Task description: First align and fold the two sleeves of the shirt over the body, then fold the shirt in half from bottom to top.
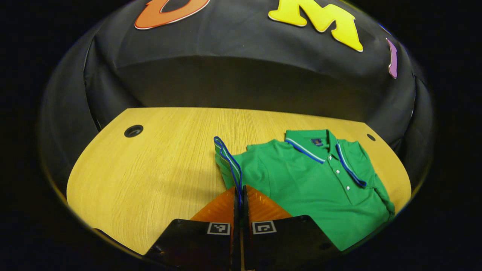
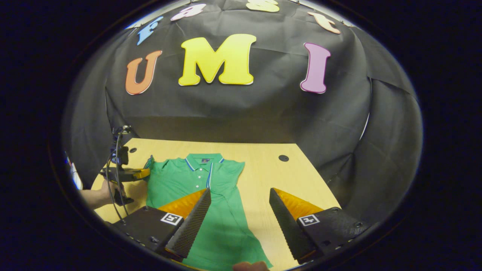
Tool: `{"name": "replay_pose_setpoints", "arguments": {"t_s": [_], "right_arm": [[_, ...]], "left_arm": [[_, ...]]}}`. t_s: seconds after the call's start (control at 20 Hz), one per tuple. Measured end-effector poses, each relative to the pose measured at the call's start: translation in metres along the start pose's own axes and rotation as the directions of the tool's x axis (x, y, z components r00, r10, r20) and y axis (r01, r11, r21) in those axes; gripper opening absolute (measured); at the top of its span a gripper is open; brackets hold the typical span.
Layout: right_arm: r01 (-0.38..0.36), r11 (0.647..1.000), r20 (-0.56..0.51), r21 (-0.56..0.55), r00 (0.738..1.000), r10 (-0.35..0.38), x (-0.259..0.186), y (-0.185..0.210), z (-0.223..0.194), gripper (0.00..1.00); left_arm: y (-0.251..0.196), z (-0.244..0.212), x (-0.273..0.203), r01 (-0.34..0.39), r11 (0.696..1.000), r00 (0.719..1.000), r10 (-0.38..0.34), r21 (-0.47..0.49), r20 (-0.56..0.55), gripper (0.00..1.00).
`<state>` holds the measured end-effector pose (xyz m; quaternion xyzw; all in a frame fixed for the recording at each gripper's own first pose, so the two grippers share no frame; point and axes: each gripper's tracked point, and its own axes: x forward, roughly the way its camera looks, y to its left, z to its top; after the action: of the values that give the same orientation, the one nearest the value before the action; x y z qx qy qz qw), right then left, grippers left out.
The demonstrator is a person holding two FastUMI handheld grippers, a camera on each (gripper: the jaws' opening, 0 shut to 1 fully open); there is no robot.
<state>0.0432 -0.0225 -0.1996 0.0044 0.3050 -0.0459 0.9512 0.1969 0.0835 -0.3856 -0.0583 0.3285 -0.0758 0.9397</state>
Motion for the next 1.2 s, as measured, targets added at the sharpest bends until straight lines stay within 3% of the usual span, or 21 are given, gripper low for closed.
{"name": "replay_pose_setpoints", "arguments": {"t_s": [0.25,0.5,0.95,1.0,1.15,1.2], "right_arm": [[-0.005,1.000,0.011,0.030,1.000,0.005,-0.006,-0.006,-0.001,0.94],[0.025,0.998,0.034,0.063,0.999,-0.027,-0.019,-0.030,0.001,0.95],[0.118,0.986,0.013,0.121,0.993,-0.120,-0.041,-0.088,-0.017,0.95],[0.117,0.986,0.018,0.120,0.993,-0.120,-0.041,-0.089,-0.016,0.96],[0.096,0.989,0.030,0.108,0.995,-0.100,-0.040,-0.082,-0.012,0.95],[0.088,0.991,0.035,0.102,0.995,-0.092,-0.039,-0.078,-0.012,0.96]], "left_arm": [[-0.031,0.037,-0.015,0.014,0.998,0.999,-0.017,0.068,0.040,0.08],[-0.102,0.050,-0.015,0.072,0.992,0.996,-0.076,0.104,0.035,0.09],[-0.190,-0.001,0.024,0.080,0.990,0.995,-0.074,0.114,-0.061,0.13],[-0.195,-0.006,0.029,0.087,0.990,0.995,-0.080,0.111,-0.064,0.43],[-0.191,0.004,0.003,0.058,0.993,0.998,-0.057,0.103,-0.014,1.00],[-0.188,0.010,-0.005,0.048,0.994,0.999,-0.049,0.099,0.009,1.00]]}}
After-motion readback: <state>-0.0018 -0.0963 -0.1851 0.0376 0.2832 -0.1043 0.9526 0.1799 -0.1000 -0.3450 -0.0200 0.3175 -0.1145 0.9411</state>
